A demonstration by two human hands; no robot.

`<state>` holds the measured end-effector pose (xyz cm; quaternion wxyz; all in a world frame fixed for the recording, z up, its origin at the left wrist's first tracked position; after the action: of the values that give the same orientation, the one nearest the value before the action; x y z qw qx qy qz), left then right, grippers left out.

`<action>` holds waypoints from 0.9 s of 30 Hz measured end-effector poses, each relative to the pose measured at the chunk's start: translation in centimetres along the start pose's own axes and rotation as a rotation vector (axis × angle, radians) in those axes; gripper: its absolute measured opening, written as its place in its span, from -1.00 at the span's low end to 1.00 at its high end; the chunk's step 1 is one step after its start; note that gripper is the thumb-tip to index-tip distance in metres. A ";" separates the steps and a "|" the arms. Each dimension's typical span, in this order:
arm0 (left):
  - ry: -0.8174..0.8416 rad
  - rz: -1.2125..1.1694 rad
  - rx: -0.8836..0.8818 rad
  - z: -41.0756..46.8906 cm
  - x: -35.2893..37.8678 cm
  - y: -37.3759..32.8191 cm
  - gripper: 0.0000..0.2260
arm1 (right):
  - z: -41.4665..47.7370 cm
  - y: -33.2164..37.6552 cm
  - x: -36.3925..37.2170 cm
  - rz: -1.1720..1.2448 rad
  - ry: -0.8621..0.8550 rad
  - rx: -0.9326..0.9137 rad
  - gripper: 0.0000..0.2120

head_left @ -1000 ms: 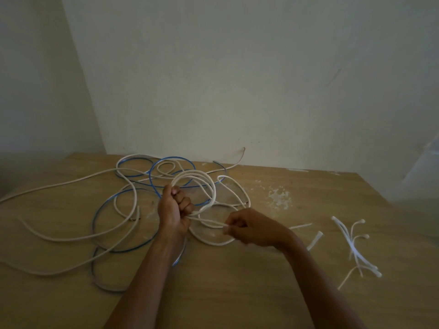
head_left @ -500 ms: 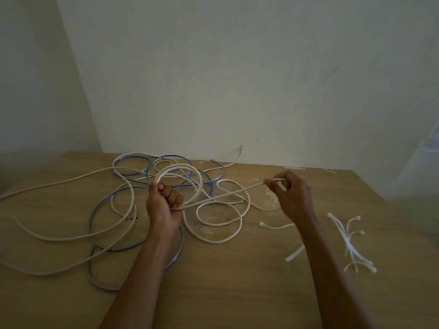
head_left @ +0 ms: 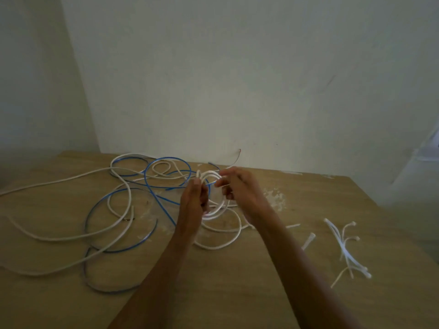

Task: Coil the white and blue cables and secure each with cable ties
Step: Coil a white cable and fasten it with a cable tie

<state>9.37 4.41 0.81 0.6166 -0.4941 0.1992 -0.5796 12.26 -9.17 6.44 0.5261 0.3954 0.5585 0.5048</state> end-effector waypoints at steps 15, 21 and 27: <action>0.153 -0.056 -0.183 -0.9 2.0 1.4 -0.54 | -2.3 3.7 1.7 -0.596 0.043 -0.570 -0.63; 0.269 -0.001 -0.100 -0.6 1.5 0.6 -0.50 | -2.0 1.5 2.1 -0.351 0.231 -0.356 -0.56; 0.398 0.025 -0.178 -1.8 2.3 0.4 -0.79 | -1.0 2.0 0.0 -0.625 0.056 -0.510 -0.90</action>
<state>8.73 1.54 0.48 0.5263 -0.4198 0.3735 -0.6382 11.12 -8.96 8.38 0.7201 0.0492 0.5228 0.4536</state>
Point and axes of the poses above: each hand's wrist, its own z-axis towards the middle knuckle, its own x-axis out of the palm, y = z × x, the point moved 9 cm from there along z, towards the middle knuckle, and after that the axes turned 8 degrees about x, right-handed, at the moved point
